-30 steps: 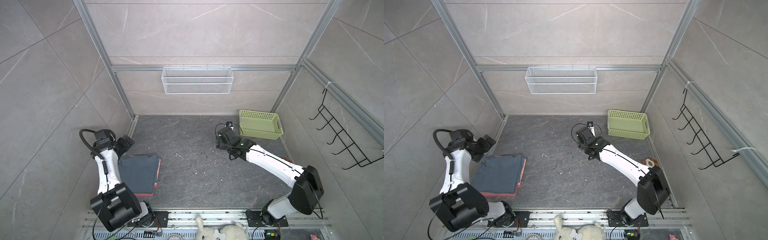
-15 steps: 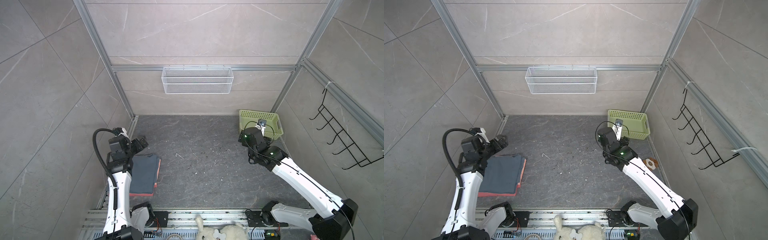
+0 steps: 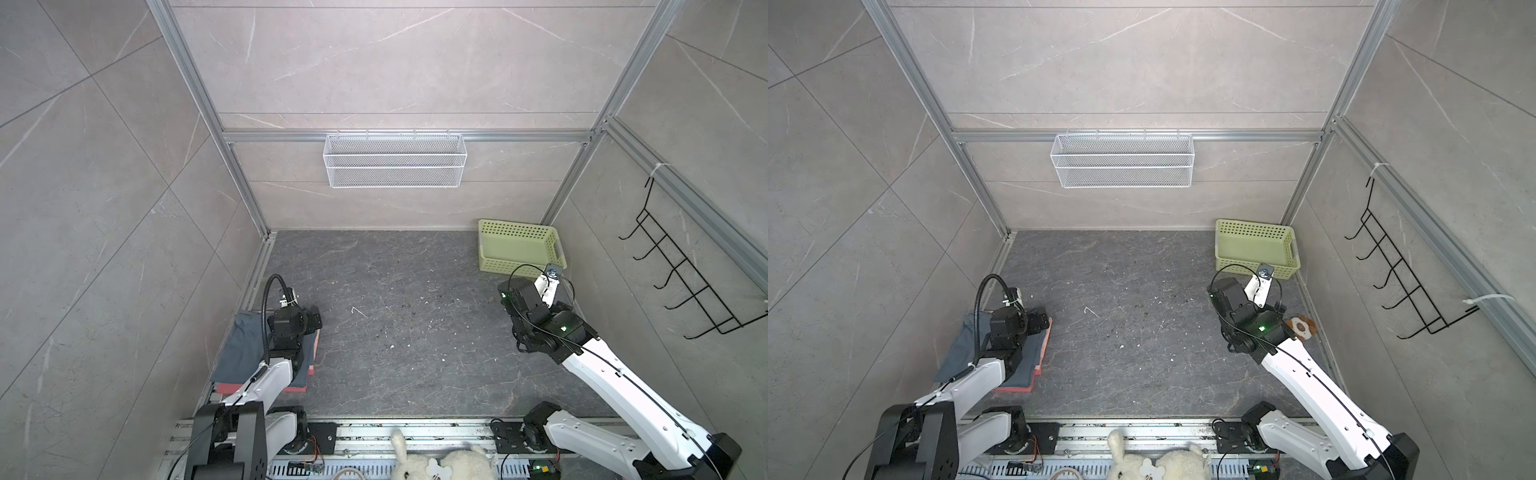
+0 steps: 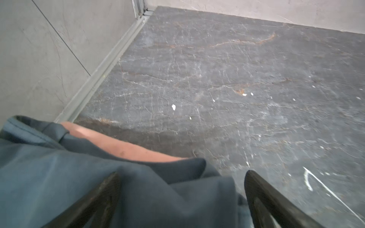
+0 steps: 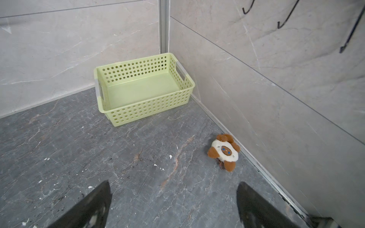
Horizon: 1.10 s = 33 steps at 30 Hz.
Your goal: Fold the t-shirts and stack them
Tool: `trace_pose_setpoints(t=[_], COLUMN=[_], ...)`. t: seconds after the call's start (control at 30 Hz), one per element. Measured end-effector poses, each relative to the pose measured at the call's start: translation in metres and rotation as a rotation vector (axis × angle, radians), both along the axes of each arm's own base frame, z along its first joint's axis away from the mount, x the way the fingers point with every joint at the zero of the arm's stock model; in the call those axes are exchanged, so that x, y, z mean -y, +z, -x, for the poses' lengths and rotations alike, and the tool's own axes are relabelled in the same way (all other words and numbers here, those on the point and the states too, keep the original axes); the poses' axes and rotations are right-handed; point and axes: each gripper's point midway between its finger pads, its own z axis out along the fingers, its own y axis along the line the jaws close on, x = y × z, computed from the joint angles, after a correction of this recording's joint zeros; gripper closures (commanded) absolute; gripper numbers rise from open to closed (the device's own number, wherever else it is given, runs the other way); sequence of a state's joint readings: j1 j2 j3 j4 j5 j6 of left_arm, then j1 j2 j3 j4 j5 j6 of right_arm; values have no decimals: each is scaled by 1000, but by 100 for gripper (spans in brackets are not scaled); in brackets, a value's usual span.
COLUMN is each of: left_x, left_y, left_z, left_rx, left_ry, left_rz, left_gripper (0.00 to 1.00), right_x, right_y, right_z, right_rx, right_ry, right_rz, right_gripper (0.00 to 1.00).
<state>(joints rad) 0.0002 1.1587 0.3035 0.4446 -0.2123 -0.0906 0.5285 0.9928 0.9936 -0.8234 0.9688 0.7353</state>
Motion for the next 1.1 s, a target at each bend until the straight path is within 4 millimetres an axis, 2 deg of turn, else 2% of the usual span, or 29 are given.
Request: trace_pose_setpoints(t=[0.13, 0.27, 0.43, 0.5, 0.57, 0.63, 0.8, 0.93, 1.1], left_x=[-5, -7, -8, -8, -8, -8, -9, -10, -10], left_y=[-11, -8, 3, 1, -19, -29, -23, -23, -22], left_z=[-5, -12, -37, -45, -42, -36, -39, -39, -39], left_rx=[10, 23, 38, 74, 38, 15, 45, 48, 48], left_ry=[19, 30, 31, 30, 26, 25, 28, 31, 31], left_rz=[-24, -33, -42, -46, -52, -53, -53, -53, -53], left_gripper=[0, 0, 0, 0, 0, 0, 0, 0, 0], right_x=[12, 23, 31, 33, 35, 36, 37, 34, 25], right_y=[-4, -10, -16, -17, -17, -15, -16, -39, -92], right_z=[13, 24, 31, 32, 33, 33, 31, 22, 1], right_rx=[-13, -8, 18, 31, 42, 53, 82, 80, 24], right_ry=[-63, -120, -168, -184, -196, -205, -216, -187, -71], right_rz=[12, 27, 30, 32, 37, 44, 69, 125, 194], right_gripper=[1, 1, 1, 1, 1, 1, 1, 1, 1])
